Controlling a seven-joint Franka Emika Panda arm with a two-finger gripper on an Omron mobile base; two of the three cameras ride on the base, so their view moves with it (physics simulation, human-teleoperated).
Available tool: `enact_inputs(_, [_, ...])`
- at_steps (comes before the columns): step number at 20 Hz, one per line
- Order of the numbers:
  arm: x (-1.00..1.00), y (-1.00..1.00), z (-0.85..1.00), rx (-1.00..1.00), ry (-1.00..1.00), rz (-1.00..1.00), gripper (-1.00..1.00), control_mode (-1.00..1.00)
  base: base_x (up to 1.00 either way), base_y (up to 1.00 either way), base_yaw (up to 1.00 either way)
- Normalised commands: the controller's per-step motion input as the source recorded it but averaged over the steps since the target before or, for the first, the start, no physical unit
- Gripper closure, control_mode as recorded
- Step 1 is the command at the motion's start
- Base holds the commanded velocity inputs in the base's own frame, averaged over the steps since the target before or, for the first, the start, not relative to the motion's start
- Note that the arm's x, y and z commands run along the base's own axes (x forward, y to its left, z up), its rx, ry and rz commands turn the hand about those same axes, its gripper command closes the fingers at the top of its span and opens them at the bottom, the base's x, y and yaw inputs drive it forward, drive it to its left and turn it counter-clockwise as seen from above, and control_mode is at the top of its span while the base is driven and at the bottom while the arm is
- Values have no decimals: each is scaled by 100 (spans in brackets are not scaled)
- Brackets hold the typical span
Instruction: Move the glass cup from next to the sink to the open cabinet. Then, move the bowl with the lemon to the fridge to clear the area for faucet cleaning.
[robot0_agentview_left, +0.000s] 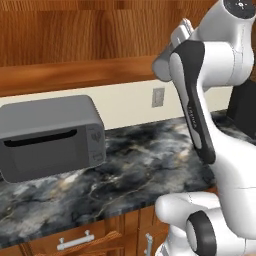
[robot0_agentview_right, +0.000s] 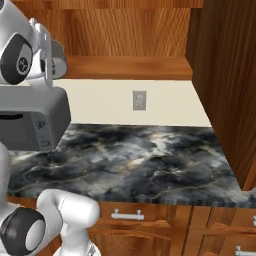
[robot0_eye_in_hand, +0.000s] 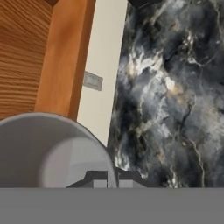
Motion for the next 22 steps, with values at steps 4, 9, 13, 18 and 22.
enact_inputs(4, [95,0,1,0,0,-1,100,-100,0,0,0])
enact_inputs(9, [88,0,2,0,4,-3,100,-100,0,0,0])
enact_inputs(13, [48,0,-8,-1,6,0,100,-100,0,0,0])
enact_inputs(18, [41,0,-20,-4,6,0,100,-100,0,0,0])
enact_inputs(22, [34,0,-27,-3,1,0,100,-100,0,0,0])
